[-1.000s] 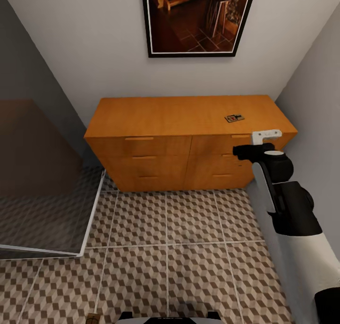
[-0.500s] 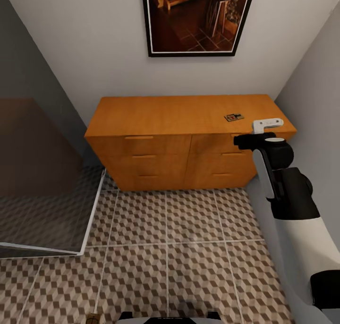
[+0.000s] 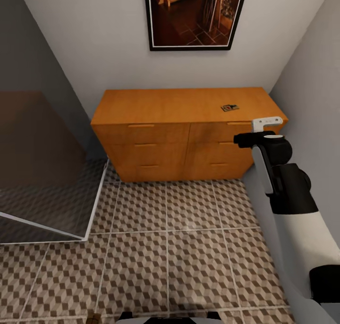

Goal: Take the four mousetraps from the cabinet in the bathroom and place them on the bathroom floor. Make sure all four end up on the same floor surface, and ensure that at least two of them are either under or directly next to the same bathroom sink.

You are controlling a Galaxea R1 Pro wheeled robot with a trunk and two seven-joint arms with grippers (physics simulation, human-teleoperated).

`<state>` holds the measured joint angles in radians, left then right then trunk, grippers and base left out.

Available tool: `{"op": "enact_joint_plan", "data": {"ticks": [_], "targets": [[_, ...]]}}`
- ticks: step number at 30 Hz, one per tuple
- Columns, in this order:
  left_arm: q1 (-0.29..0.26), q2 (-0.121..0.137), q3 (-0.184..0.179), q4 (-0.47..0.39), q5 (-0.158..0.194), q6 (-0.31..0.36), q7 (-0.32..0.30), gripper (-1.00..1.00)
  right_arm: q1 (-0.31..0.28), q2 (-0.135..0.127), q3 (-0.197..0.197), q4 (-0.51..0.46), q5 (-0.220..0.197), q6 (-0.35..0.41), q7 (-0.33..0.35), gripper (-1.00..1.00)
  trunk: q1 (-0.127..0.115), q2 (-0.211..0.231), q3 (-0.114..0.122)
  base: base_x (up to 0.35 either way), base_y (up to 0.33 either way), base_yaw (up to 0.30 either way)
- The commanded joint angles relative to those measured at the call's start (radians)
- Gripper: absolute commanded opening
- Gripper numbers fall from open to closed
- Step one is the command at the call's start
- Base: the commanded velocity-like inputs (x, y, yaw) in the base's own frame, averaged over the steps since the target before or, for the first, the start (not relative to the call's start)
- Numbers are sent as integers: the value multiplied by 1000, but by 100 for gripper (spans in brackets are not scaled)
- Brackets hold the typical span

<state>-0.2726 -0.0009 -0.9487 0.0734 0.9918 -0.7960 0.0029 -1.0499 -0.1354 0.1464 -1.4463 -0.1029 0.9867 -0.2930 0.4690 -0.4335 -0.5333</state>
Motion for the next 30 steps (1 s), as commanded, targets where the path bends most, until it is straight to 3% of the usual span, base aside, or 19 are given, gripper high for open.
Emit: {"op": "enact_joint_plan", "data": {"ticks": [1, 14, 22, 27, 30], "targets": [[0, -1, -7, 2, 1, -3, 3, -100, -19, -1, 2, 27, -11, 3, -10, 100, 0, -1, -1, -108, 0, 0], [0, -1, -7, 2, -1, -3, 3, -100, -353, -1, 2, 406, -20, -4, -4, 100, 0, -1, -1, -18, 0, 0], [0, -1, -7, 2, -1, -3, 3, -100, -504, -1, 2, 571, -142, -5, -3, 100, 0, -1, -1, 0, 0, 0], [0, -1, -7, 2, -1, -3, 3, -100, -549, -1, 2, 628, -195, -6, 1, 100, 0, -1, -1, 0, 0, 0], [0, -1, -7, 2, -1, -3, 3, -100, -565, -1, 3, 646, -248, -6, 16, 100, 0, -1, -1, 0, 0, 0]]}}
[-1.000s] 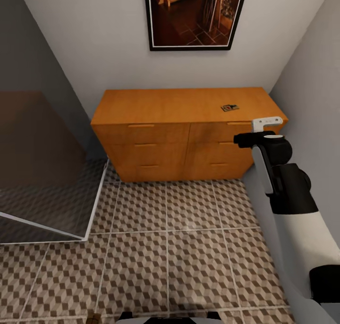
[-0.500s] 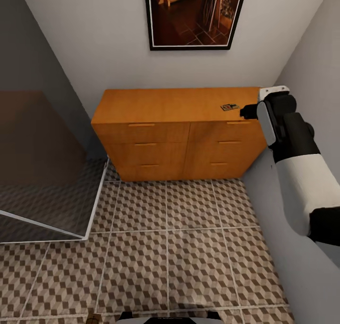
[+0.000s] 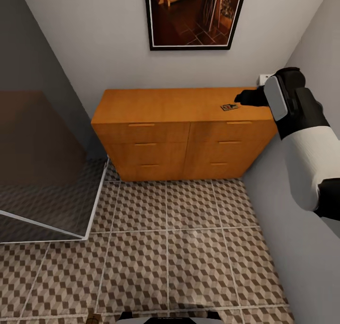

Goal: Take the four mousetraps from the cabinet in the bathroom and place them on the bathroom floor. Make sure all four end up on the same floor surface, and ensure that at least two of them are either under or directly next to the same bathroom sink.

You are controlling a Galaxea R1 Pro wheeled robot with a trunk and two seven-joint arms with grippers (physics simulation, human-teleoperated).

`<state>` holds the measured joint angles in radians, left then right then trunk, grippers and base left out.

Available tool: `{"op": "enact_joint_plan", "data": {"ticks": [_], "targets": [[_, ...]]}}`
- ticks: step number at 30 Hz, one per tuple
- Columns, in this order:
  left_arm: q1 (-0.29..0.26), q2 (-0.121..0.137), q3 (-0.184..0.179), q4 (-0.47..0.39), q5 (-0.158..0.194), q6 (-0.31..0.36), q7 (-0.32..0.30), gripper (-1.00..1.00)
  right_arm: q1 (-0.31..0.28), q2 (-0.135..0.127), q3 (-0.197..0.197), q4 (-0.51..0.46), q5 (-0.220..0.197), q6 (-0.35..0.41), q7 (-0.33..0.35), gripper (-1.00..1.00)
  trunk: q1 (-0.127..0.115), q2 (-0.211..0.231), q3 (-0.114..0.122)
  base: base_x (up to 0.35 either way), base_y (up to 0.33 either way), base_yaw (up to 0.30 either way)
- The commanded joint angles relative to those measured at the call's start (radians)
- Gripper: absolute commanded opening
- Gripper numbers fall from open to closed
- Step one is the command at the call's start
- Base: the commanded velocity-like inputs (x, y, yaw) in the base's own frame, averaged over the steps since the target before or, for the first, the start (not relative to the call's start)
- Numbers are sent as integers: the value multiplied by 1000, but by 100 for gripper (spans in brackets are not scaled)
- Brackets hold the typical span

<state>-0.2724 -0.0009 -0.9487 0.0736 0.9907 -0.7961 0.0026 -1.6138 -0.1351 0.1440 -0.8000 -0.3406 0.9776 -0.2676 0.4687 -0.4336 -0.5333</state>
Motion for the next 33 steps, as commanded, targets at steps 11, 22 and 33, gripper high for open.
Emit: {"op": "enact_joint_plan", "data": {"ticks": [11, 22, 33], "targets": [[-1, -2, -7, 2, 0, -3, 3, -100, -25, -7, 7, 8, -85, 6, 30, 100, 0, -1, -1, 0, 0, 0], [-1, -3, -7, 2, 0, -3, 4, -100, -27, -8, 37, 14, -86, 9, 31, 100, 0, -1, -1, 75, 0, 0], [-1, -4, -7, 3, -1, -3, 3, -100, -27, -9, 170, 17, -86, 8, 31, 100, 0, -1, -1, 276, 0, 0]]}}
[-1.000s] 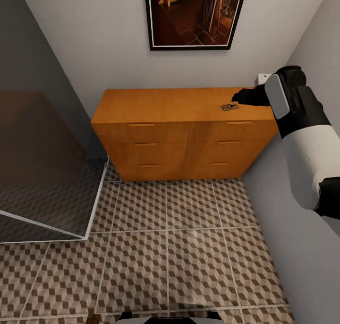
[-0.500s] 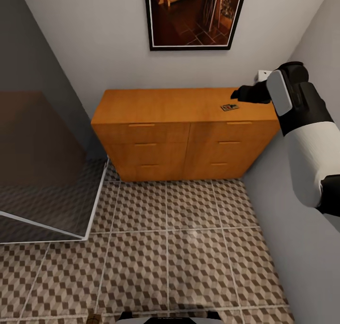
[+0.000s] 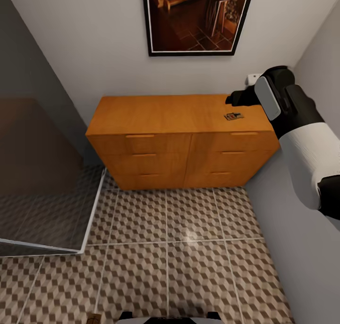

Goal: Take the four mousetraps from the cabinet in the bathroom and place them on the bathroom floor. Make sure all four end up on the same floor surface, and ensure that at least two of them are either under or directly next to the same bathroom sink.

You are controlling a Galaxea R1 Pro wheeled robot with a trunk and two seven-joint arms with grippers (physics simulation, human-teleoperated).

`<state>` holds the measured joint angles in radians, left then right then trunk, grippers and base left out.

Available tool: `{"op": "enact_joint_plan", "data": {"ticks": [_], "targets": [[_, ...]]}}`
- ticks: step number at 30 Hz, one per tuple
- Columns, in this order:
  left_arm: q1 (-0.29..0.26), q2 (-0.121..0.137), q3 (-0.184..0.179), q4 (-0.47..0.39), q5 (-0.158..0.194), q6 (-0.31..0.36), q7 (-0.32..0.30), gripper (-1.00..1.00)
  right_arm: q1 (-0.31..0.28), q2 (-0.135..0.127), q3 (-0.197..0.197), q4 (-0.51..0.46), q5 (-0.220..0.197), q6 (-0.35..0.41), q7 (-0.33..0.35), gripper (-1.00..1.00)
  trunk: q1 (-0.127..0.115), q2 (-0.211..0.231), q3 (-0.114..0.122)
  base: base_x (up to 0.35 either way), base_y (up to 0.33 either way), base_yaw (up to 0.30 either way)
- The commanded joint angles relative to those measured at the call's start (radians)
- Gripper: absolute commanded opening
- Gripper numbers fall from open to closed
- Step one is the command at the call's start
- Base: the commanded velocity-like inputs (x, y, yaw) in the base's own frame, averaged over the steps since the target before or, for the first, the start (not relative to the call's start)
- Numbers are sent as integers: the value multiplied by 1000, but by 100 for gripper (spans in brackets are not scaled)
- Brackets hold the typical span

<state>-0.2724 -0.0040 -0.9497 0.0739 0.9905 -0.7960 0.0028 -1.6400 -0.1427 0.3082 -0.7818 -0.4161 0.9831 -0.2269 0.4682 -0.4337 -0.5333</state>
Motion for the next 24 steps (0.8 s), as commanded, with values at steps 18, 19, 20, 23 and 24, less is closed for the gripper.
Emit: {"op": "enact_joint_plan", "data": {"ticks": [18, 19, 20, 23, 24], "targets": [[-1, -1, -6, 2, -1, -3, 3, -100, 0, -11, 14, 16, -12, 0, 14, 100, 1, -1, -1, 108, -9, 0], [-1, -1, -6, 2, -1, -3, 3, -100, 0, -13, 14, 15, -12, 0, 20, 100, 1, -1, -1, 78, -73, 0], [-1, -1, -6, 2, -1, -3, 3, -100, 0, -14, 14, 15, -12, 0, 23, 100, 1, -1, -1, 75, -70, 0], [-1, -1, -6, 3, -1, -3, 3, -100, 1, -19, 15, 16, -11, 0, 31, 100, 1, -1, -1, 41, -38, 0], [-1, -1, -6, 2, -1, -3, 3, -100, 1, -21, 15, 15, -12, 0, 32, 100, 1, -1, -1, 18, -16, 0]]}}
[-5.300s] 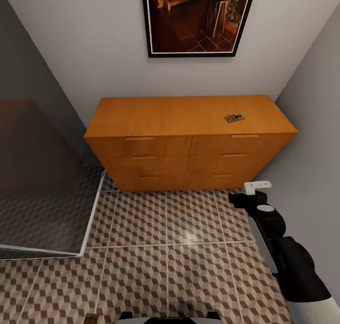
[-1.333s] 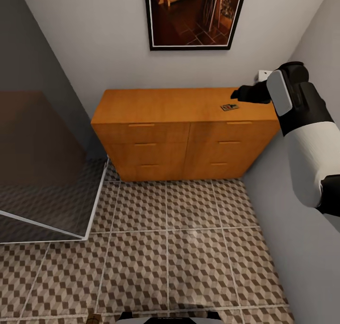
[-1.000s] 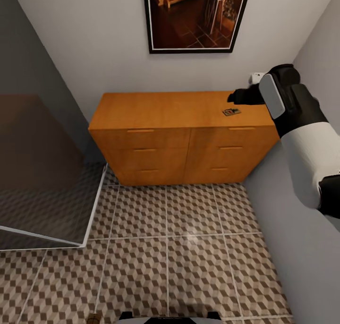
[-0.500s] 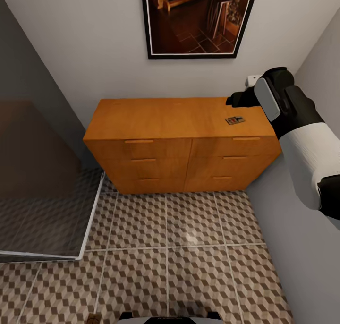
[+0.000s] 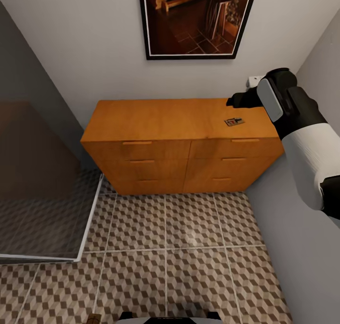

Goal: Take the four mousetraps from the cabinet in the bathroom and place them on the bathroom floor. Make sure all four end up on the same floor surface, and ensure that at least two of them are either under or directly next to the same bathroom sink.

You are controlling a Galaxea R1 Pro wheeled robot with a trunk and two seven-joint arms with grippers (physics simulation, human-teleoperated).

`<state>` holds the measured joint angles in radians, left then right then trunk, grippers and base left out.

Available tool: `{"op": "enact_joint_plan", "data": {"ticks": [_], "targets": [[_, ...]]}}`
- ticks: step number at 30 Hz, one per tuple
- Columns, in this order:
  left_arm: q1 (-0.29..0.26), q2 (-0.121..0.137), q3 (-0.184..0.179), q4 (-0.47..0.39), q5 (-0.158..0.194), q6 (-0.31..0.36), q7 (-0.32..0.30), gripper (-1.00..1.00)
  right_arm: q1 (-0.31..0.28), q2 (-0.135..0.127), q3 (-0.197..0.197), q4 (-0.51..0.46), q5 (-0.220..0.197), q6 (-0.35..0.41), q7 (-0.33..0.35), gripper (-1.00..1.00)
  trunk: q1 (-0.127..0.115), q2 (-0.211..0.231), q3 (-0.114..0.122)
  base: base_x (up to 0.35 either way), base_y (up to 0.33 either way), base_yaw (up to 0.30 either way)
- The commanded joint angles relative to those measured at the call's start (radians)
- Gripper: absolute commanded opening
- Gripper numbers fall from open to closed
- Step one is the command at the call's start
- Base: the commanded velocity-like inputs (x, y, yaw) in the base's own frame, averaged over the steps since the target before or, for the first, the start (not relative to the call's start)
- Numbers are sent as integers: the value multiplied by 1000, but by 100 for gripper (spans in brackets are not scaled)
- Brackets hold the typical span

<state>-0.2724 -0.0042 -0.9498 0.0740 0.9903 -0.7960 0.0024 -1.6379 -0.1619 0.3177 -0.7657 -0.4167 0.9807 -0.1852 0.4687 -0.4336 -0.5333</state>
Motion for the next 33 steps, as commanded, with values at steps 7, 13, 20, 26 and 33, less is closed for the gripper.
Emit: {"op": "enact_joint_plan", "data": {"ticks": [7, 13, 20, 26, 33], "targets": [[-1, 0, -6, 3, -1, -3, 3, -100, 0, -8, 5, -1, -11, 1, -7, 100, 1, -1, -1, 6, -6, 0], [-1, 0, -6, 3, -1, -3, 2, -100, 1, -10, 6, -1, -10, 2, -7, 100, 1, -1, -1, 0, 0, 0], [-1, 0, -6, 3, -2, -3, 2, -100, 2, -10, 6, 23, -10, 2, -7, 100, 1, -1, -1, 0, 0, 0], [-1, 0, -6, 3, -2, -3, 2, -100, 3, -10, 5, 55, -10, 1, -7, 100, 1, -1, -1, 0, 56, -3], [-1, 0, -6, 3, -2, -3, 2, -100, 3, -10, 5, 60, -10, 1, -7, 100, 1, -1, 1, 0, 244, -111]]}}
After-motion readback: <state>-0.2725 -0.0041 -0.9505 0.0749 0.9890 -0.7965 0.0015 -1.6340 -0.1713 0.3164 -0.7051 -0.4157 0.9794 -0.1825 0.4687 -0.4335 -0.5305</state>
